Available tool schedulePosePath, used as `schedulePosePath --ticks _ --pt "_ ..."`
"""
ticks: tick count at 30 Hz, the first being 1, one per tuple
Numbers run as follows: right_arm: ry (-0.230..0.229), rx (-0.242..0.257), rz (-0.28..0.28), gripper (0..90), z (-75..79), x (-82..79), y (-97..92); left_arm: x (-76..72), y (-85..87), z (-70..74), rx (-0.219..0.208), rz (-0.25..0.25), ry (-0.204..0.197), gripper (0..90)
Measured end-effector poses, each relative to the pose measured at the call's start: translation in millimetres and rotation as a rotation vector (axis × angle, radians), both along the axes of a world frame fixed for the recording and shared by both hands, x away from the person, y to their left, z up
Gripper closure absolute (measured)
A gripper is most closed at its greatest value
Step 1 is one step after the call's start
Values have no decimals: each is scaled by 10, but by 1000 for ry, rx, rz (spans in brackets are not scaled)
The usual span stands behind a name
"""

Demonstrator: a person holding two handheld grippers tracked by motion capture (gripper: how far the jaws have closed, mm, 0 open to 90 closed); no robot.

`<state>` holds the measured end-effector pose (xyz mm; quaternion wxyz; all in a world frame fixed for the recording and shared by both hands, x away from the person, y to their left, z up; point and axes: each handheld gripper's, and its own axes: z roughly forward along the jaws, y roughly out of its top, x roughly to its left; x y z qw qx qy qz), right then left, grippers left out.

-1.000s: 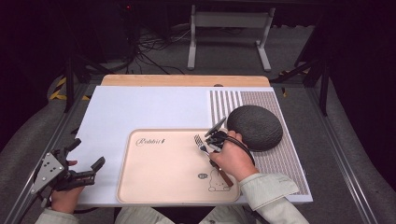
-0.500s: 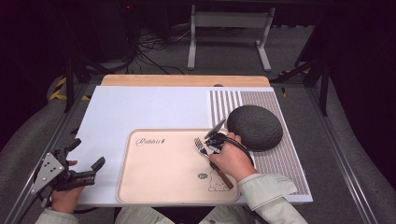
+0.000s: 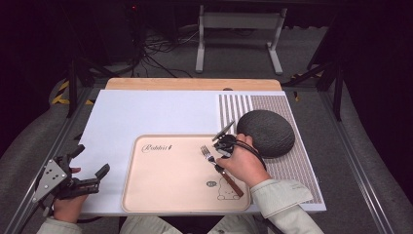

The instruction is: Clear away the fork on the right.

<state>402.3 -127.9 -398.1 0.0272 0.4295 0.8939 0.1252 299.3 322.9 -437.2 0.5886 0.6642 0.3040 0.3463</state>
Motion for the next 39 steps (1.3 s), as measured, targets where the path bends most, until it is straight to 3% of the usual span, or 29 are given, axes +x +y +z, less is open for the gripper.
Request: schedulePosePath --ticks 2,4,7,12,16,18,20,23,24,25,26,31,39 --pt "-62 3 64 276 42 13 19 1 -1 -2 -3 0 0 1" --pt "-146 17 156 191 83 45 28 2 2 -2 -1 -1 2 1" --pt "-197 48 246 170 148 69 45 2 1 -2 -1 -2 0 1" --pt "-239 107 354 151 216 101 99 3 -3 -4 -2 -1 1 1" --pt "-267 159 446 277 265 96 154 7 2 -4 0 -3 2 1" --pt "-269 146 493 375 274 95 186 7 0 -6 1 -3 2 1" --pt "-261 147 497 471 277 100 203 7 -2 -6 1 -4 1 0" --pt "-241 156 544 733 264 128 240 3 0 -4 -1 -3 2 1" --pt "-247 145 593 822 256 146 257 3 1 -4 -1 -2 2 1" --pt "-247 145 593 822 256 146 257 3 1 -4 -1 -2 2 1" --pt "-258 129 620 889 247 149 273 3 3 -4 0 -2 3 1" --pt "-233 130 686 900 167 233 312 9 3 -11 3 -3 5 1" --pt "-209 139 707 900 15 380 409 11 10 -10 6 -6 6 1"
